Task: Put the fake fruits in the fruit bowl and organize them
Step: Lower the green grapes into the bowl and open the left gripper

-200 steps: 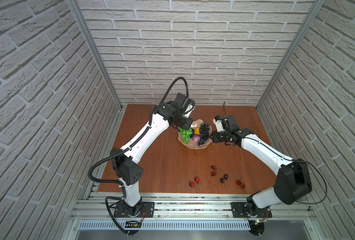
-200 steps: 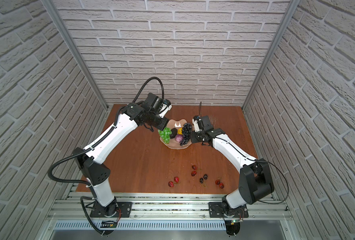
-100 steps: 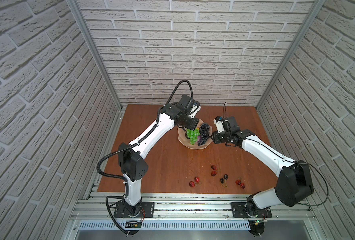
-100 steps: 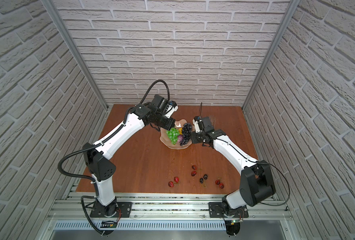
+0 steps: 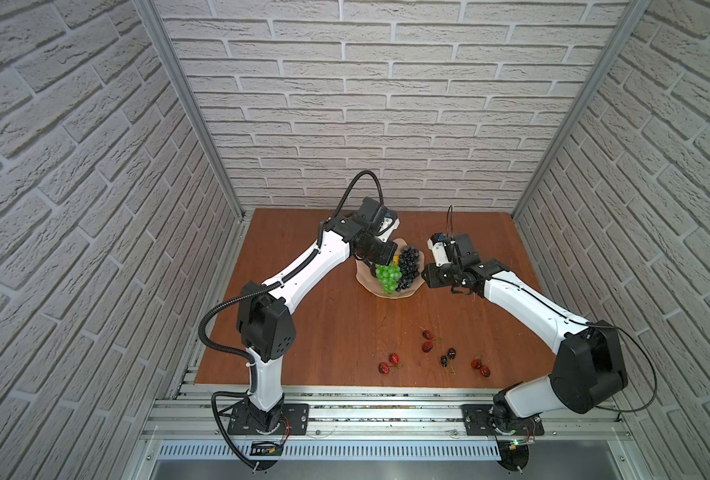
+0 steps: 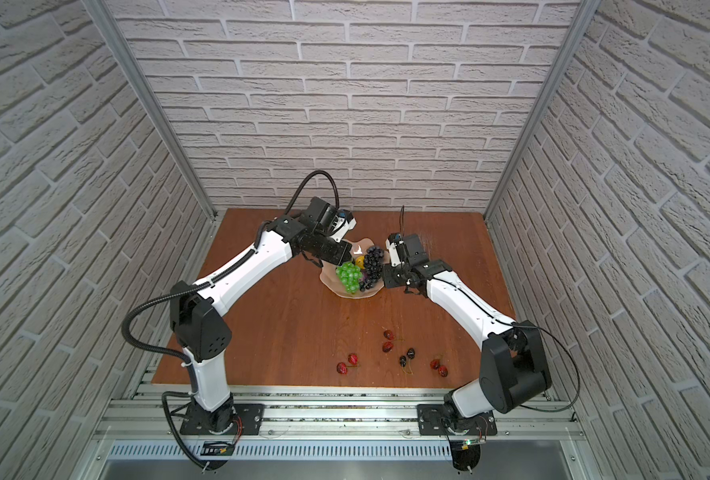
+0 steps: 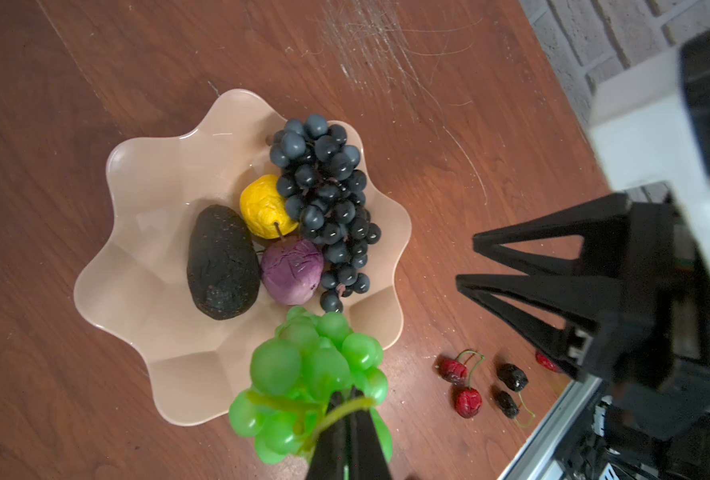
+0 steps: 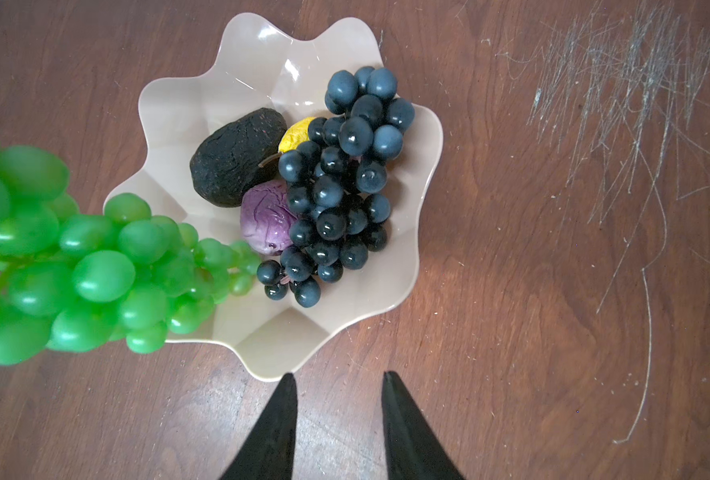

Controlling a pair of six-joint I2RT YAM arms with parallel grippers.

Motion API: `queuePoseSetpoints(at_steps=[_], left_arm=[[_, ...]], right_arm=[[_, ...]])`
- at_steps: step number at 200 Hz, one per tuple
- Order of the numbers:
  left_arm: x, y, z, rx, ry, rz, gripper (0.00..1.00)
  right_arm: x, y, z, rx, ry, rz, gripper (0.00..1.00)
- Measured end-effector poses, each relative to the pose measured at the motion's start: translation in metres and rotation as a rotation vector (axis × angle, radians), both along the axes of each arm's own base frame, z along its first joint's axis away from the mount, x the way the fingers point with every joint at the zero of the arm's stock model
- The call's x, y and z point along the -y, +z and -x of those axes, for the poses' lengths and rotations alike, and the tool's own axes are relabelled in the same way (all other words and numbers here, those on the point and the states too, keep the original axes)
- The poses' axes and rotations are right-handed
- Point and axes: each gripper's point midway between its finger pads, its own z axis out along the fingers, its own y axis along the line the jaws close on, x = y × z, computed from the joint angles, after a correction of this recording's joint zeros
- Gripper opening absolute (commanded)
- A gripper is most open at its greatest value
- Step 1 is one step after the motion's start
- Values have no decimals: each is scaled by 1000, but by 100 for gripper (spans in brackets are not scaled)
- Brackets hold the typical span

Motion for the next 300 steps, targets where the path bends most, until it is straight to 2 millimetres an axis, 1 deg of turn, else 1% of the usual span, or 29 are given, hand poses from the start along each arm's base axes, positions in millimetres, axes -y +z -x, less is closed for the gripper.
queuePoseSetpoints(at_steps=[19,75,92,128,148,162,188,213,235,246,265,280,292,300], left_arm=[[-8,-5,-7,-7,20,1,0],[-23,-10,-25,-2,56,18,0],[-24,-16,-31,-5,59,20,0],[-26,-46,-47,-41,78,-4,0],[-27,-58,-53,-53,79,-16,0],[-26,-61,-57,-54,75,-20,0],[-23,-62,-64,-41,71,-18,0],[-20,-67,-70,-39,69,-19,2],[-17,-73,-76,-39,68,-24,9],[-16,-75,-80,-37,66,-26,15],[-14,-80,-83,-36,65,-26,19],[-13,-81,-85,-34,64,-25,25],[-12,-80,-85,-31,65,-23,36],[-12,-79,-86,-29,65,-21,38]], right_arm=[[0,0,0,2,0,-1,36],[0,-1,-1,-2,1,1,36],[-1,-3,-3,-7,2,3,36],[-1,-10,-3,-25,5,11,36],[-1,-10,-3,-25,6,12,36],[-2,-10,-4,-27,7,13,36],[-3,-12,-6,-31,9,11,36],[-4,-11,-6,-30,12,7,37],[-5,-10,-6,-30,14,3,37],[-6,-10,-6,-32,18,-1,37],[-7,-10,-5,-33,21,-7,38],[-7,-10,-5,-36,22,-7,39],[-6,-9,-3,-39,22,-5,39],[-5,-8,-1,-41,22,-4,40]])
